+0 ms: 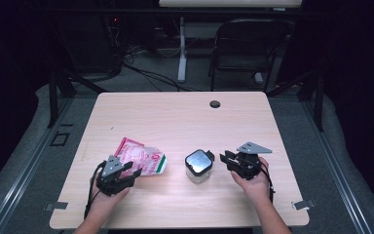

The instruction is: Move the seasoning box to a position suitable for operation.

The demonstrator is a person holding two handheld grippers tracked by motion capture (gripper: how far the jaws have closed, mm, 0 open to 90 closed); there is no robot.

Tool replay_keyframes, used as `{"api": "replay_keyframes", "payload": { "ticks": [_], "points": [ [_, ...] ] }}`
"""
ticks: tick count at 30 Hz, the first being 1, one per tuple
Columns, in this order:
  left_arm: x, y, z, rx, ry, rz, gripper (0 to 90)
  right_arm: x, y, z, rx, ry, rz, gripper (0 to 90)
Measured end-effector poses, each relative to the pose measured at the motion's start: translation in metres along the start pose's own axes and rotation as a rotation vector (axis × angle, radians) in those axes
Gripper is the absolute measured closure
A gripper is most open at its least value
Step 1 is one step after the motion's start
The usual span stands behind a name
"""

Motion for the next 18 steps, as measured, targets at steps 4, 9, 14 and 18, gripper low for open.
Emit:
{"api": "replay_keyframes", "payload": {
  "ticks": [4, 9, 14, 18],
  "points": [
    [-0.002, -0.004, 0.002, 0.008, -0.007, -0.002, 53.1, -0.001, 0.003, 0.001, 0.008, -0.013, 0.012, 70.6],
    [-0.006, -0.010, 0.005, 0.010, -0.027, -0.007, 53.9, -0.002, 0.012, 0.007, 0.024, -0.046, 0.027, 70.7],
    [-0.010, -0.017, 0.005, 0.019, -0.035, -0.014, 54.3, -0.003, 0.023, 0.011, 0.044, -0.093, 0.061, 70.6],
    [-0.014, -0.023, 0.004, 0.033, -0.045, -0.012, 54.4, -0.005, 0.031, 0.016, 0.041, -0.137, 0.085, 70.7]
  ]
}}
Point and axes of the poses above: each handheld gripper's, and its own axes: y roughly forward along the jaws, x roughly out of its top, z roughly to its left, the point moved 1 cm from there along y, roughly forward along the jaws, and after that the axes turned 14 degrees about -x, right-handed, at the moved point
